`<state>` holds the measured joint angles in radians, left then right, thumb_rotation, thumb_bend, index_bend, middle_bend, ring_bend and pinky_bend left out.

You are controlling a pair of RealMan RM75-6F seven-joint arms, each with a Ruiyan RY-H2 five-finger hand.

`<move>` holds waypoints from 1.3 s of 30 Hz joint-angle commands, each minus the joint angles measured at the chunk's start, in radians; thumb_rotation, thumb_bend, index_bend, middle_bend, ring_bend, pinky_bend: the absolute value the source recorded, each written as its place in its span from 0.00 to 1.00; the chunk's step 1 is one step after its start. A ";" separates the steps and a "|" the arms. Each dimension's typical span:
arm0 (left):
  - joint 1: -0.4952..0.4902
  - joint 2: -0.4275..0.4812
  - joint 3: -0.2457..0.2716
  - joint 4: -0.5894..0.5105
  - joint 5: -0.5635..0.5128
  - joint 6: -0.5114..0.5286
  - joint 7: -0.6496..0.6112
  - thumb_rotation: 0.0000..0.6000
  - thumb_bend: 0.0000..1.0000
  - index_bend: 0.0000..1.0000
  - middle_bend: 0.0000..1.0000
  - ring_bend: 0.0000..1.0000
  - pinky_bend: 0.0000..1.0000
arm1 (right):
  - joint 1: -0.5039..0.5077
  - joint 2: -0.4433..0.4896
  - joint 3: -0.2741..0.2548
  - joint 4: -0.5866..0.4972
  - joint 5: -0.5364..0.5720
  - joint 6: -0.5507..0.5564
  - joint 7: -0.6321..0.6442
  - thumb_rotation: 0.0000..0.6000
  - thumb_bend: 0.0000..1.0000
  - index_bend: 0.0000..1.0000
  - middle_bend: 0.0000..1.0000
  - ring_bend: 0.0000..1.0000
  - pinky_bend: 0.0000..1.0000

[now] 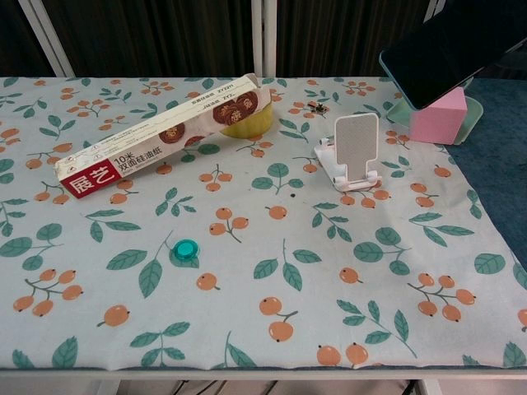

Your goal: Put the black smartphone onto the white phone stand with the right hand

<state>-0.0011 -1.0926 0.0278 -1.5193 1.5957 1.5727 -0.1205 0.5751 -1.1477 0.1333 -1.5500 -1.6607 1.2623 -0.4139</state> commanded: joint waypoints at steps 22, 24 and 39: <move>-0.001 -0.027 -0.009 0.027 -0.010 -0.001 0.009 0.27 0.13 0.11 0.07 0.10 0.20 | 0.357 -0.080 -0.147 0.554 -0.609 0.042 -0.008 1.00 0.33 0.59 0.46 0.47 0.00; -0.001 -0.030 -0.009 0.031 -0.011 -0.002 0.011 0.27 0.13 0.11 0.07 0.10 0.20 | 0.361 -0.098 -0.160 0.576 -0.615 0.041 -0.007 1.00 0.33 0.59 0.46 0.47 0.00; 0.006 -0.040 -0.009 0.058 -0.013 0.006 0.022 0.27 0.13 0.11 0.07 0.10 0.20 | 0.403 -0.189 -0.212 0.712 -0.591 0.040 0.026 1.00 0.34 0.58 0.43 0.43 0.00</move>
<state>0.0045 -1.1331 0.0189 -1.4622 1.5830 1.5782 -0.0995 0.9742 -1.3276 -0.0728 -0.8487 -2.2559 1.3023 -0.3926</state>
